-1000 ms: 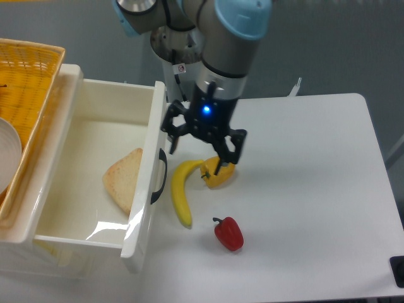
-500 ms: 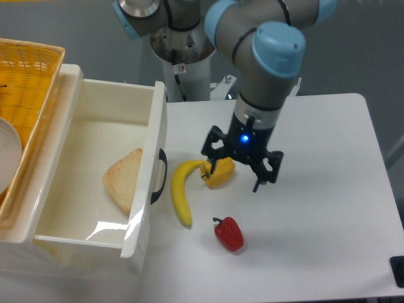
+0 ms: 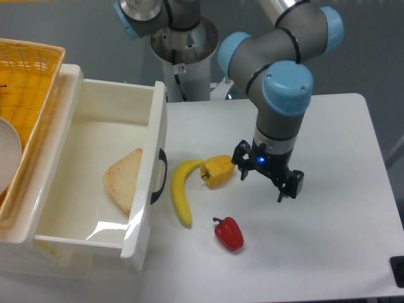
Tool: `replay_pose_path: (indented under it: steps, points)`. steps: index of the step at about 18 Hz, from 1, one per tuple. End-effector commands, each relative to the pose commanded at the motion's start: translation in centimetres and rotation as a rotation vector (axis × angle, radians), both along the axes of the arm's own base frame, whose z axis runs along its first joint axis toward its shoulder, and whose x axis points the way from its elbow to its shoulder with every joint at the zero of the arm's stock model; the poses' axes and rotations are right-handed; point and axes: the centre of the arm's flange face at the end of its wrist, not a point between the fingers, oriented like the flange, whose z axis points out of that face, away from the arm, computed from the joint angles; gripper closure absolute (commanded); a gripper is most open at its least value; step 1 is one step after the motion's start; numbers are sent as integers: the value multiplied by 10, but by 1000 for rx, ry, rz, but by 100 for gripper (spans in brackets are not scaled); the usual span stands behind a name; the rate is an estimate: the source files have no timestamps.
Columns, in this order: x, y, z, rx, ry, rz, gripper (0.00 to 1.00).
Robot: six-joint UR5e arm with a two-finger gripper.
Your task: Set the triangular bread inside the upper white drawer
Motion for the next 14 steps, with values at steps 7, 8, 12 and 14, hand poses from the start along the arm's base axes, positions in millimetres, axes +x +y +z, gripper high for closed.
replay_pose_path:
  steps: [7,8,12,14]
  points:
    - [-28,-17,-30,-43,-19,-33,0]
    - [-34,-20,-36,-51,-20,-39,0]
    - [-43,-30,-47,-98,-11,-120,0]
    - [-43,-30,-50,-100,-15,-120,0]
